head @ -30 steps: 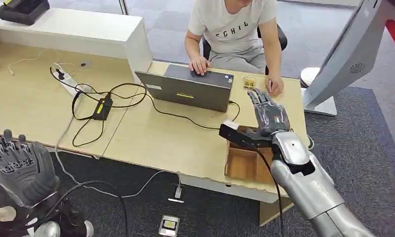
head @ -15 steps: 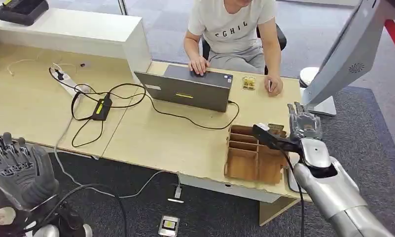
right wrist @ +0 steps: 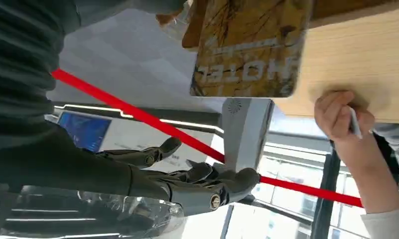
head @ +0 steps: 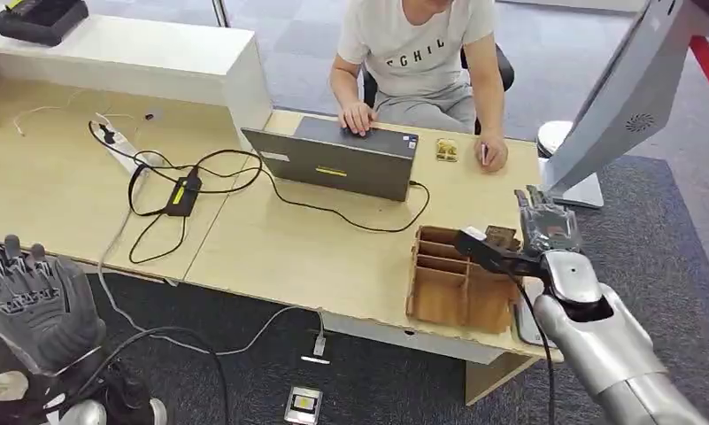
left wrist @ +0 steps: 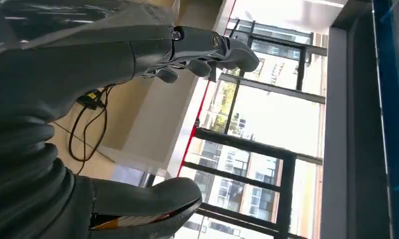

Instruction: Pass the card to the sensor for recognition and then transmit it.

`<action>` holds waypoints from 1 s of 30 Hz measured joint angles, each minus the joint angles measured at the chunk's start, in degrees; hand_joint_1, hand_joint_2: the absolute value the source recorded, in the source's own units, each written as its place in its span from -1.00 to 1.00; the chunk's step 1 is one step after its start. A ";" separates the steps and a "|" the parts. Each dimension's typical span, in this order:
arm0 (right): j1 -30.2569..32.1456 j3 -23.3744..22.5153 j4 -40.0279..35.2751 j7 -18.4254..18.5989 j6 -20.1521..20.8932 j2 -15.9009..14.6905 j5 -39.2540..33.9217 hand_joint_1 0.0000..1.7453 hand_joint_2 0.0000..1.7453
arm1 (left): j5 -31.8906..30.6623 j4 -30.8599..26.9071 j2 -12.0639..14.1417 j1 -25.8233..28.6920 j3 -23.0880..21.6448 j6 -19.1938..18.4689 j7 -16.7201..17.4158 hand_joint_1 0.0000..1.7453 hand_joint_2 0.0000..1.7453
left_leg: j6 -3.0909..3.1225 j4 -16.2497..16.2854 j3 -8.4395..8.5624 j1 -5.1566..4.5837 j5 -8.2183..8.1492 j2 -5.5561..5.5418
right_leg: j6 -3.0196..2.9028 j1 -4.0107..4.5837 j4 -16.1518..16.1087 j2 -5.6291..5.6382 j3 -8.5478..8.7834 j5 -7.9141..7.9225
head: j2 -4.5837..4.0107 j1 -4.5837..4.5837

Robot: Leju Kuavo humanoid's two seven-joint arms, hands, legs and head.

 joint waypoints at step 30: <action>4.68 0.15 -10.40 0.46 2.99 -0.53 -0.52 -0.96 1.00 | 1.20 -0.42 0.02 0.21 0.02 0.00 0.00 -1.00 1.00 | 0.00 0.00 -0.03 0.00 0.00 -0.03 | 0.00 0.01 0.00 -0.02 -0.03 0.00 | 0.00 0.02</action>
